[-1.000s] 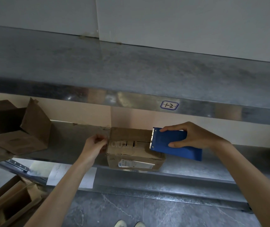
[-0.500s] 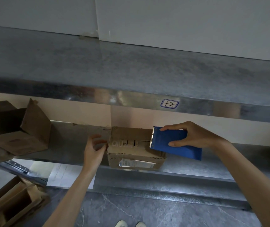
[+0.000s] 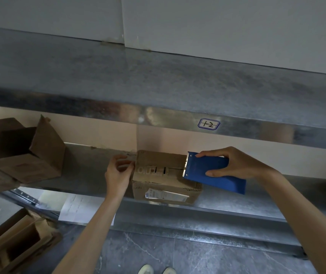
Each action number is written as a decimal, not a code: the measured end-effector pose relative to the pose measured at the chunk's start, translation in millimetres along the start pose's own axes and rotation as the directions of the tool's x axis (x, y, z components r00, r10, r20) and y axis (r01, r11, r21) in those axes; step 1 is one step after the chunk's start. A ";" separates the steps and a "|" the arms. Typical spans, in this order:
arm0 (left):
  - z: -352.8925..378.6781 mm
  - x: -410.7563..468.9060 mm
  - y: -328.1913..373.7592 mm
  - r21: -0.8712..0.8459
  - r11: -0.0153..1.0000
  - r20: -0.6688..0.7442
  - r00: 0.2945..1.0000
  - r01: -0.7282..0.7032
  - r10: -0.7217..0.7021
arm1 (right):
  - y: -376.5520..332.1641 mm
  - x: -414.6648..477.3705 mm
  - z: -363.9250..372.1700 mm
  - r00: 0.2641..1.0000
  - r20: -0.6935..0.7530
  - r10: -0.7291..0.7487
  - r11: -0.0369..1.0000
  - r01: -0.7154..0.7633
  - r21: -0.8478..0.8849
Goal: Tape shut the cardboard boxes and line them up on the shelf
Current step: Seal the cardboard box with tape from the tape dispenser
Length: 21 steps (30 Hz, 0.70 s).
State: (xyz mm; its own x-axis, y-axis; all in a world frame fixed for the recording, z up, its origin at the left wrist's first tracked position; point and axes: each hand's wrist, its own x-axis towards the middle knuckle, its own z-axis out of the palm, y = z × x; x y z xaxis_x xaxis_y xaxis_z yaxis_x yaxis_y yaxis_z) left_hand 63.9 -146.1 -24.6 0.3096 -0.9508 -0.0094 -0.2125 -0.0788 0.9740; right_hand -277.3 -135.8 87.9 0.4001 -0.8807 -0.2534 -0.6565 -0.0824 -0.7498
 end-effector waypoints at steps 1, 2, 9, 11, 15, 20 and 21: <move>-0.2 -0.9 1.4 0.017 1.000 0.001 1.000 -0.004 0.004 | -0.3 0.1 -0.1 1.000 0.002 -0.002 1.000 0.002 -0.001; -1.3 -2.0 2.3 0.044 0.999 -0.003 1.000 -0.017 0.017 | -0.6 -0.1 0.1 1.000 0.003 -0.002 1.000 0.002 -0.001; 7.1 -15.7 31.2 0.163 0.942 0.015 0.955 -0.294 0.296 | -2.9 0.8 -1.3 1.000 0.023 -0.001 0.999 0.002 -0.035; 15.3 -17.8 39.3 0.266 0.867 0.112 0.907 -0.421 0.406 | -4.9 0.9 -1.9 1.000 0.024 -0.001 0.998 0.002 -0.057; 30.3 -20.1 39.9 0.464 0.669 0.388 0.812 -0.581 0.436 | -8.4 0.6 -4.6 0.999 0.045 -0.001 0.997 0.005 -0.080; 34.3 -21.6 29.1 0.550 0.485 0.523 0.733 -0.680 0.435 | -9.9 0.1 -10.4 0.991 0.135 0.009 0.994 0.006 -0.108; 33.9 -21.6 28.5 0.561 0.467 0.527 0.730 -0.684 0.435 | -9.8 -0.5 -11.7 0.989 0.150 0.010 0.994 0.007 -0.110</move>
State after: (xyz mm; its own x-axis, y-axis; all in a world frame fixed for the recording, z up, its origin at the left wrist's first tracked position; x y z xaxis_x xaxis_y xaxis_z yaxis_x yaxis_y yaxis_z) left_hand 19.7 -138.0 -4.3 -0.3554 -0.8860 0.2979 -0.8307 0.4455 0.3338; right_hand -278.6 -140.0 102.5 0.4847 -0.8018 -0.3495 -0.7202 -0.1391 -0.6797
